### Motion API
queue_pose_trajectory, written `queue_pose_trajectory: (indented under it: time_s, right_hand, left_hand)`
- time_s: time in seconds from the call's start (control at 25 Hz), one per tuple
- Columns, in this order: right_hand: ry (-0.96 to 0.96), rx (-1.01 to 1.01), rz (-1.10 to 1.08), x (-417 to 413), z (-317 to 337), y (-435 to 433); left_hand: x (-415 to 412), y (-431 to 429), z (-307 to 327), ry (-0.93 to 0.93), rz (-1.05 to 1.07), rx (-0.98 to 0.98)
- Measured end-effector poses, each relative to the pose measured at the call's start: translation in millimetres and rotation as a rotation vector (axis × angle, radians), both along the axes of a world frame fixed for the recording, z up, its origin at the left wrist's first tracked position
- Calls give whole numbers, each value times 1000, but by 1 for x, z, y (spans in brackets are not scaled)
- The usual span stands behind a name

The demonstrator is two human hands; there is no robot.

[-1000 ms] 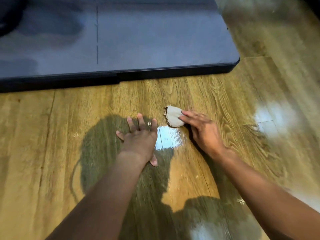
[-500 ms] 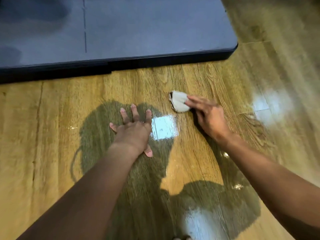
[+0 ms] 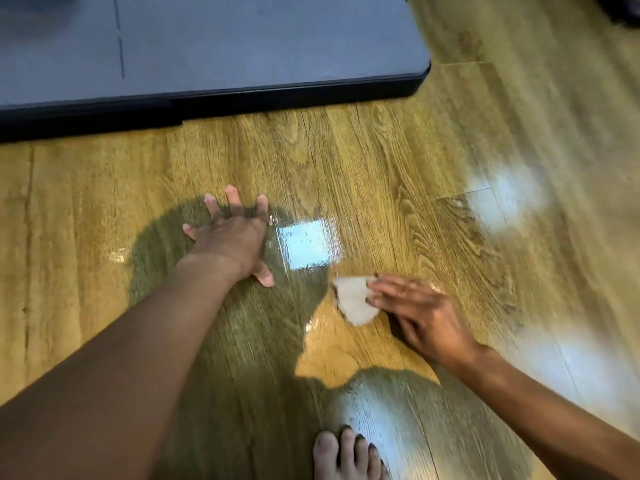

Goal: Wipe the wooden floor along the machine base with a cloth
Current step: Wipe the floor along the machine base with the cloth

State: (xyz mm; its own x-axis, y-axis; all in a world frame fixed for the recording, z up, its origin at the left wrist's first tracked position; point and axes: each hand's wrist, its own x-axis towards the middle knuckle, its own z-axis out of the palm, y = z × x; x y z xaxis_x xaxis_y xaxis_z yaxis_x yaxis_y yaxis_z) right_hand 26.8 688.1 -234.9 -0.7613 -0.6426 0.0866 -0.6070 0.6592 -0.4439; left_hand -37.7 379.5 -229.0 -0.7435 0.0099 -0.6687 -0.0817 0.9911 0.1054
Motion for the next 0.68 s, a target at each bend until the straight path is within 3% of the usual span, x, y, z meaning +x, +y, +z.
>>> queue_pose_trajectory:
  time_s: [0.08, 0.24, 0.36, 0.52, 0.68]
  right_hand:
    - [-14, 18, 65, -5, -2, 4]
    - [-33, 53, -159, -57, -1, -32]
    - [21, 43, -154, -6, -7, -7]
    - [-60, -31, -15, 64, -1, 41]
    - [-20, 55, -108, -1, 0, 16]
  left_hand:
    - [-2, 0, 1, 4, -1, -8]
    - [0, -2, 5, 15, 7, -33]
    - [1, -1, 4, 20, 18, -33]
    - [2, 0, 2, 22, 39, -23]
    - [1, -1, 6, 31, 52, -6]
